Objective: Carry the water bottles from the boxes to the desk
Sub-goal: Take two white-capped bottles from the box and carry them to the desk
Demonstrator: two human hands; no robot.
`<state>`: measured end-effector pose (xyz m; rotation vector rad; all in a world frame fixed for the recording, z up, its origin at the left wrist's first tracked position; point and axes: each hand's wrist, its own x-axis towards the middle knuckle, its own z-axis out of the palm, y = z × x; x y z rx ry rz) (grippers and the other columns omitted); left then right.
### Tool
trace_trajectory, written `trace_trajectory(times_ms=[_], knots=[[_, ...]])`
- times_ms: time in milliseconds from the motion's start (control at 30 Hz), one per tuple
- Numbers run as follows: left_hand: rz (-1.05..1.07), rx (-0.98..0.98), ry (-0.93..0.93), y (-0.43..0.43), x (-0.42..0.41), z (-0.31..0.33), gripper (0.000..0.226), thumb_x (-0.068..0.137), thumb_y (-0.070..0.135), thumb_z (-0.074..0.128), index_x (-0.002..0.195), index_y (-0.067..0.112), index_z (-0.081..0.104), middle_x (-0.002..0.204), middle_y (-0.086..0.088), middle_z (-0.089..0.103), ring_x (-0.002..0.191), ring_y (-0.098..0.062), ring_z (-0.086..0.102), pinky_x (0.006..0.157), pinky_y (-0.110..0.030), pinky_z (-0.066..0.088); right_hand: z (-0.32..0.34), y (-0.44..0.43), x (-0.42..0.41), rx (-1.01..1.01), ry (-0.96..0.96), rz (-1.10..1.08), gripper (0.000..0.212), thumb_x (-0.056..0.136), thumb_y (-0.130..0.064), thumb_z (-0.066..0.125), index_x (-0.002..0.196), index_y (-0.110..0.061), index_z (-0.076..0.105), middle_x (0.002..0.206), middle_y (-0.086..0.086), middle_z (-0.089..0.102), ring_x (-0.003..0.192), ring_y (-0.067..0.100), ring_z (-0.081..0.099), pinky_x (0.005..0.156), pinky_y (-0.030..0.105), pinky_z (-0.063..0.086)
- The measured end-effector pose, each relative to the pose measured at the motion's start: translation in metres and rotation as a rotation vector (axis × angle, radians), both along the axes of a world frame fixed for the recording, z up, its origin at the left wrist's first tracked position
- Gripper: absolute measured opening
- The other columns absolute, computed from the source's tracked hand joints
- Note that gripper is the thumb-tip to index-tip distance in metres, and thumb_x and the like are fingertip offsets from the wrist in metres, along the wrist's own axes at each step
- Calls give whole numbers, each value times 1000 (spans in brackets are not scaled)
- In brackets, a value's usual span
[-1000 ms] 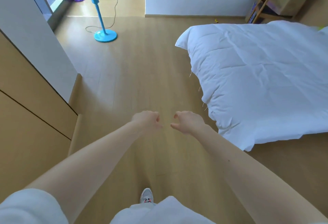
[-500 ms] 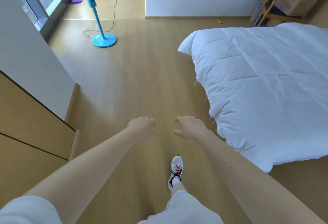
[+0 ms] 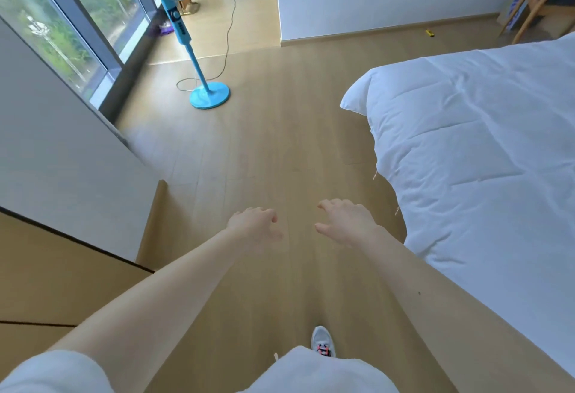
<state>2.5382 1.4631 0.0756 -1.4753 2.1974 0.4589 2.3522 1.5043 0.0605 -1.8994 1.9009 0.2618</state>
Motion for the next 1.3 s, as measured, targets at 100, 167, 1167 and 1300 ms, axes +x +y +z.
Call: trace_trajectory(times_ms=[100, 167, 1167, 1300], knots=[[8, 19, -15, -25, -17, -2, 50, 96, 47, 50, 139, 23, 44, 141, -2, 48, 127, -23, 47, 95, -33, 39, -6, -26, -15, 7, 2, 17, 57, 98, -47, 42, 147, -19, 33, 146, 8, 42, 132, 28, 40, 103, 41, 37], [-7, 26, -38, -41, -25, -5, 50, 95, 48, 50, 138, 24, 44, 141, -2, 48, 127, -22, 47, 95, -33, 39, -10, -41, -23, 24, 10, 25, 57, 98, -47, 42, 147, -19, 33, 146, 8, 42, 133, 28, 40, 103, 41, 37], [-197, -152, 187, -464, -79, -17, 49, 96, 46, 46, 137, 20, 41, 139, -1, 48, 131, -22, 40, 103, -32, 31, 25, -417, -58, -89, 215, -141, 58, 101, -48, 33, 149, -17, 25, 151, 5, 33, 138, 25, 31, 108, 39, 30], [-193, -138, 204, -503, -78, -17, 49, 96, 47, 46, 138, 21, 41, 139, -1, 47, 131, -22, 40, 102, -32, 32, 22, -461, -57, -86, 190, -120, 58, 101, -48, 33, 149, -17, 24, 152, 5, 31, 138, 25, 31, 109, 39, 30]])
